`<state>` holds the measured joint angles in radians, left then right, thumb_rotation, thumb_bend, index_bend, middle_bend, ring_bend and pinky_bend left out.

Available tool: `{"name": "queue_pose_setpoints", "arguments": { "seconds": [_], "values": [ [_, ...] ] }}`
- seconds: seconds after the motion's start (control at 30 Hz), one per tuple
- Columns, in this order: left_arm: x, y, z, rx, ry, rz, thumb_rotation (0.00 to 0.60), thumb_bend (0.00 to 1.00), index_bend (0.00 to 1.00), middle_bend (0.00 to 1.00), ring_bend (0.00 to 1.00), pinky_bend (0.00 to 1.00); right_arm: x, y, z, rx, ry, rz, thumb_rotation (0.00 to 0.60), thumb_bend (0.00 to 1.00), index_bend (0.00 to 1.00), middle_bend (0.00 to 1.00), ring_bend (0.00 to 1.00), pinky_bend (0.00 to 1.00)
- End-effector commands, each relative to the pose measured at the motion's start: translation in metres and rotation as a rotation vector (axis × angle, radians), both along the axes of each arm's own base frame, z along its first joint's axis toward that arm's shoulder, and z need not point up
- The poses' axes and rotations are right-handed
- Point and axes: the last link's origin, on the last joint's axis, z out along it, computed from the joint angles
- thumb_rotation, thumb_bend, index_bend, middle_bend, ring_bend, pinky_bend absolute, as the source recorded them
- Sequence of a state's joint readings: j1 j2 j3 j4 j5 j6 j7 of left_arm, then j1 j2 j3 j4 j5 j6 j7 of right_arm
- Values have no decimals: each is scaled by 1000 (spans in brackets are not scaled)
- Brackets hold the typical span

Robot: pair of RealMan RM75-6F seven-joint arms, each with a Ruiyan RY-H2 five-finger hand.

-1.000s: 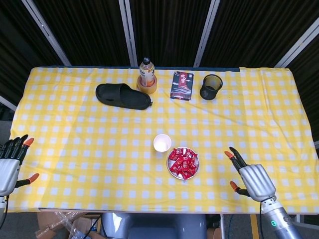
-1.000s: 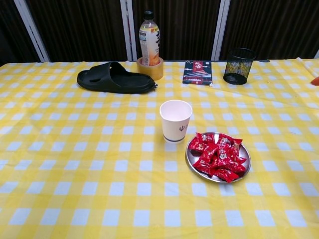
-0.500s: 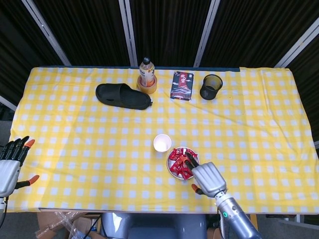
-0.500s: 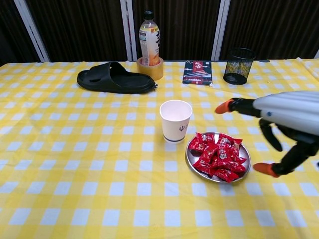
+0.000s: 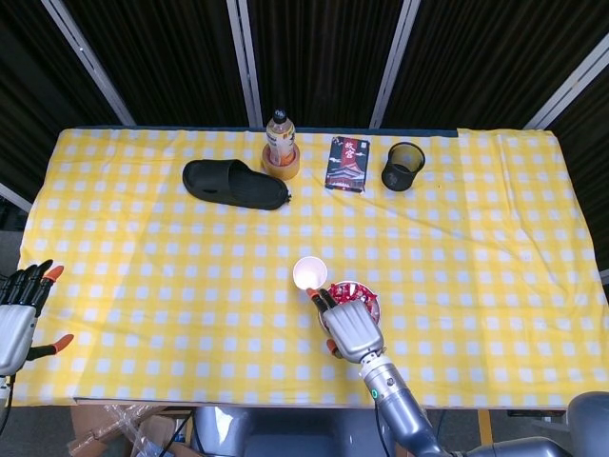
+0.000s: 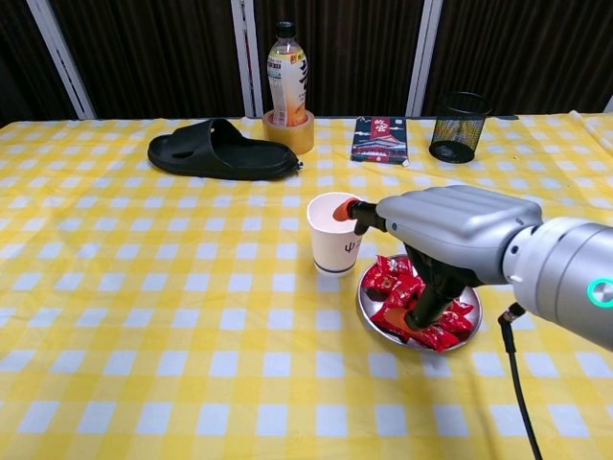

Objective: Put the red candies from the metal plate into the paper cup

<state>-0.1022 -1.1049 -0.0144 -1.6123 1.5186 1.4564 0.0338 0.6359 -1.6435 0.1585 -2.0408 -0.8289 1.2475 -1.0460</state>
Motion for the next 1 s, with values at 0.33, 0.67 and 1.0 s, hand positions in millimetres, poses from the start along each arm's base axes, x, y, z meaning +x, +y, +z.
{"name": "queue_pose_setpoints", "arguments": {
  "seconds": [0.33, 0.67, 1.0],
  "values": [
    [0, 0, -1, -9, -5, 14, 600, 48, 0, 0, 0, 0, -25, -9, -20, 6, 127, -40, 600, 362, 70, 205, 635, 795],
    [0, 0, -1, -11, -8, 23, 600, 47, 0, 0, 0, 0, -26, -9, -21, -10, 107, -54, 600, 363, 70, 185, 635, 795],
    [0, 0, -1, -11, -9, 32, 600, 47, 0, 0, 0, 0, -5, -5, -3, -34, 4, -29, 600, 362, 70, 185, 635, 795]
  ]
}}
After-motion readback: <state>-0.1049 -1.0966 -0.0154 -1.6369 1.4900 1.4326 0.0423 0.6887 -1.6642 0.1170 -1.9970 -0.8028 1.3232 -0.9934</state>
